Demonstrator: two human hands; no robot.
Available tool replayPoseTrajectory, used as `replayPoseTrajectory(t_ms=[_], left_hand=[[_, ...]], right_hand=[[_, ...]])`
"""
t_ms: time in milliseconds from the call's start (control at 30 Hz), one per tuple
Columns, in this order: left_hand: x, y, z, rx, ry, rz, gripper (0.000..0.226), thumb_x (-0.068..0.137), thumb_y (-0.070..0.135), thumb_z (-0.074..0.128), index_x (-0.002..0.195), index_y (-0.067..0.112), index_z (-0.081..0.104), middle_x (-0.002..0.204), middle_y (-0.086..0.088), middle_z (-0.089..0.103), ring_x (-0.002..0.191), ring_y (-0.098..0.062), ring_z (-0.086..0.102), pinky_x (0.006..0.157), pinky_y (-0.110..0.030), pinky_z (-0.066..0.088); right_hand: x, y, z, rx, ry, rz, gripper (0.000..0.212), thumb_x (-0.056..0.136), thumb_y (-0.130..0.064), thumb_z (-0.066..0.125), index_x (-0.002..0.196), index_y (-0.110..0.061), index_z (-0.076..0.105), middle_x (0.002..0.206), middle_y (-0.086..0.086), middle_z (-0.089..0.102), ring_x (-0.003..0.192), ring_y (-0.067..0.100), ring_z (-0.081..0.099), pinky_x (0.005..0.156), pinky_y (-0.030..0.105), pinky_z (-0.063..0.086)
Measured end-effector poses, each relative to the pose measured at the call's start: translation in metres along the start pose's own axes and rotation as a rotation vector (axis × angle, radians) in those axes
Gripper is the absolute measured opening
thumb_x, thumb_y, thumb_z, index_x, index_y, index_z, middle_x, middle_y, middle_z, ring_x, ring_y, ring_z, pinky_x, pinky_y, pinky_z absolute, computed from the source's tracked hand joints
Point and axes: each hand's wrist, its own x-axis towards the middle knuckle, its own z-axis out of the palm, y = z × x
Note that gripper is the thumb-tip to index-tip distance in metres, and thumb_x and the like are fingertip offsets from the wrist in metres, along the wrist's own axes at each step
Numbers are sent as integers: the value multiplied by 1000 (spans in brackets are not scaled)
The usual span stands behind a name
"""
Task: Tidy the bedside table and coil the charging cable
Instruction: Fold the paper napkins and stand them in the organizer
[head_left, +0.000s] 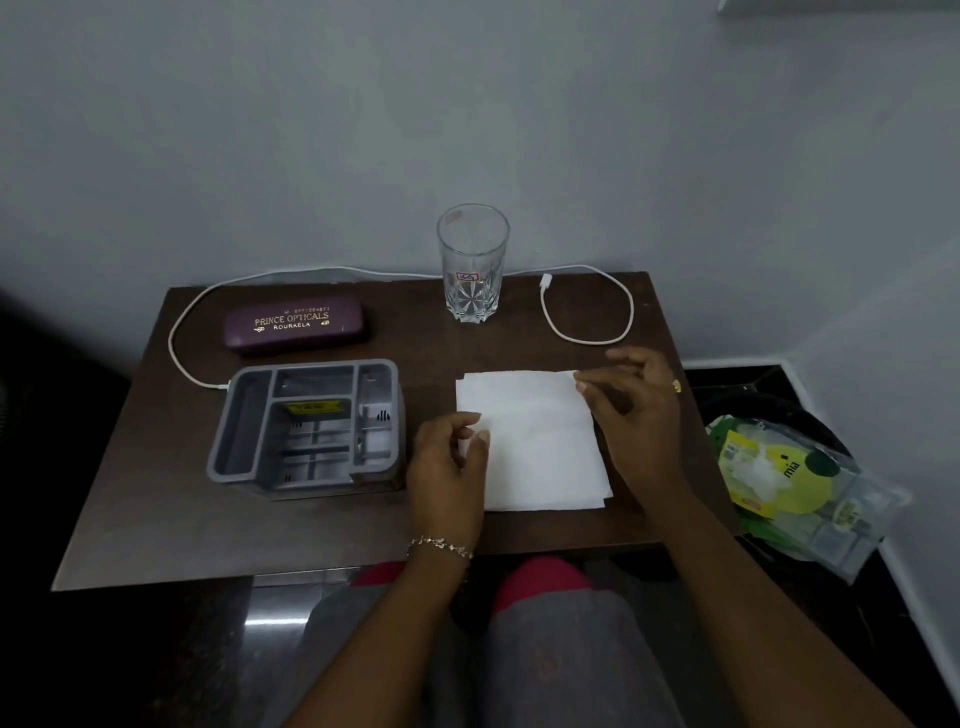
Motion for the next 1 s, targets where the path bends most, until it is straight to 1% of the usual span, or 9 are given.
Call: replayPoseTrajectory(t_ms=[167,333,400,500,600,667,767,900,1000], left_hand=[[0,0,5,70,16,59,30,83,4,62,112,10,59,102,-2,51,83,-2,50,71,-1,39],[25,-1,16,74,-9,148,56,79,10,69,131,11,46,125,2,41,111,-2,39,96,-7,31],[36,-3,21,69,-17,113,50,75,13,74,121,11,55,120,0,45,107,-2,40,92,-1,30],[42,-6,23,64,9,94,23,72,14,76,89,1,66,99,-5,52,87,-9,48,76,-7,38],[40,-7,20,25,4,143,18,74,15,74,70,1,65,78,0,52,71,-1,48,64,-8,37],[37,-7,18,-15,-40,142,18,78,19,71,65,9,63,74,-2,55,68,-5,50,64,-17,40],[35,-4,15,-65,-97,97,16,83,18,67,67,18,63,74,-5,57,67,0,50,63,-17,40],[34,-3,14,-74,-115,98,19,84,17,65,71,4,65,73,-14,59,67,-3,48,64,-21,40],[32,2,12,-189,-174,60,29,85,28,63,68,6,58,65,0,50,63,-5,42,61,-25,36]], right_hand=[[2,-2,-1,74,-66,50,11,79,-10,73,82,-20,72,102,-2,49,91,-3,52,75,6,43],[-2,2,-11,198,-170,110,25,80,-7,70,79,-31,66,103,-12,47,96,2,54,78,7,44],[-6,4,-15,205,-178,124,29,80,-5,69,78,-33,65,103,-11,46,94,-7,52,77,4,42],[-9,8,-20,208,-185,134,28,80,-5,69,78,-33,65,102,-10,46,91,-10,51,77,4,41],[-11,14,-22,176,-190,154,25,81,-13,70,86,-36,65,107,-8,48,98,-4,53,85,16,45],[-12,15,-21,172,-192,180,31,81,-17,70,100,-40,62,113,-9,48,104,2,53,86,24,48],[-10,15,-19,178,-190,223,42,81,-20,71,116,-37,57,117,-10,47,103,2,53,83,21,49],[-7,11,-17,148,-191,227,36,81,-21,72,112,-33,60,114,-6,50,100,1,55,82,20,49],[-5,6,-20,269,-230,302,38,80,-23,72,114,-29,59,115,-8,61,106,8,60,83,24,52]])
